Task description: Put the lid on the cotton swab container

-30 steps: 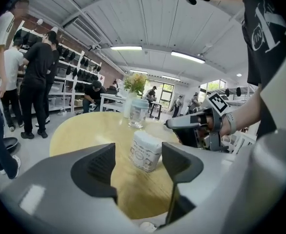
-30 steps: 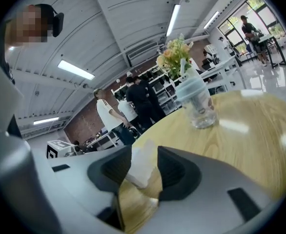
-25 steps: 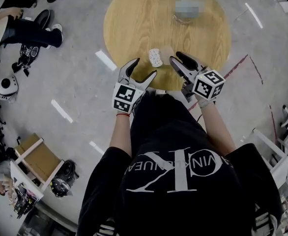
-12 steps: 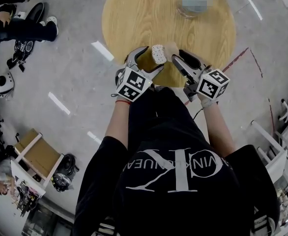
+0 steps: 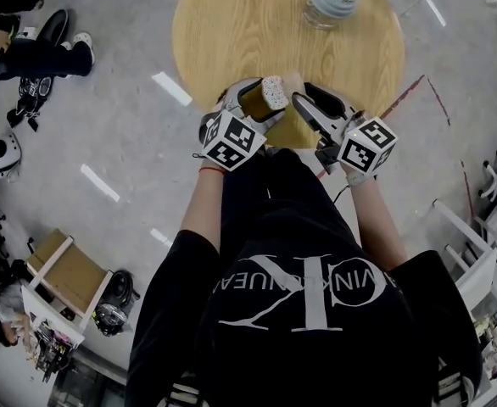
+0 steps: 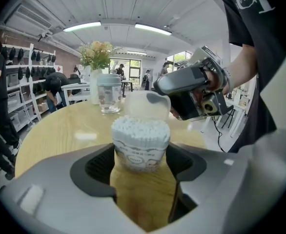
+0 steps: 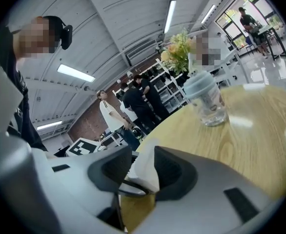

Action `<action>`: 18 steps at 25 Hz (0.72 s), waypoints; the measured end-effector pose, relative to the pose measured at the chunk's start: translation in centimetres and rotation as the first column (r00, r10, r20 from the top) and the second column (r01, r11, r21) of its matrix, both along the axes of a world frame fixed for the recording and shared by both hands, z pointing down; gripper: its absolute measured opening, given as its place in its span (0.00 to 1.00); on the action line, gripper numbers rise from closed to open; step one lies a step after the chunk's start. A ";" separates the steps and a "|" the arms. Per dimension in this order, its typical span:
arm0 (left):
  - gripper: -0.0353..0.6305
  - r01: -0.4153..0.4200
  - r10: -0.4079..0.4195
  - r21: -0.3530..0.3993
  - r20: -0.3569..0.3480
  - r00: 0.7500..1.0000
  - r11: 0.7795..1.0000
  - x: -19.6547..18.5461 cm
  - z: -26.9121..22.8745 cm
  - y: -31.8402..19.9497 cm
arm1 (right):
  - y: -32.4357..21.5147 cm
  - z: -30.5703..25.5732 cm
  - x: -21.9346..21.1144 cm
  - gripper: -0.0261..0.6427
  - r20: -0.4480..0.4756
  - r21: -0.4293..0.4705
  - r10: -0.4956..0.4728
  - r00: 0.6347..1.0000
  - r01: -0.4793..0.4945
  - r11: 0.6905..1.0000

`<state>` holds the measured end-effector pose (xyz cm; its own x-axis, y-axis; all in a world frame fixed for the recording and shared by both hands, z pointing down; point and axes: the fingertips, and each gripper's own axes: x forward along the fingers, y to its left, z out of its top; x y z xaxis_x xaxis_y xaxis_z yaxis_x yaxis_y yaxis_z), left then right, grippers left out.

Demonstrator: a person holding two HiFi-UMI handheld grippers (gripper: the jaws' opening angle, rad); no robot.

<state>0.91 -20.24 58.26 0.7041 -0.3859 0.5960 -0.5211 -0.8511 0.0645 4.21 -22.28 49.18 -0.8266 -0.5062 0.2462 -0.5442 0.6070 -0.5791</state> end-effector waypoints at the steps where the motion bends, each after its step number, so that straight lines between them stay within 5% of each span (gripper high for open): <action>1: 0.56 0.002 -0.002 0.001 0.001 1.000 1.000 0.0 0.1 0.0 | 0.0 -0.1 -0.1 0.23 -0.002 0.004 -0.003 1.000 0.003 1.000; 18: 0.56 0.034 -0.034 0.001 -0.006 0.999 0.999 0.3 0.0 0.0 | 0.7 -0.5 -2.9 0.22 -0.044 0.050 -0.080 0.996 0.082 0.995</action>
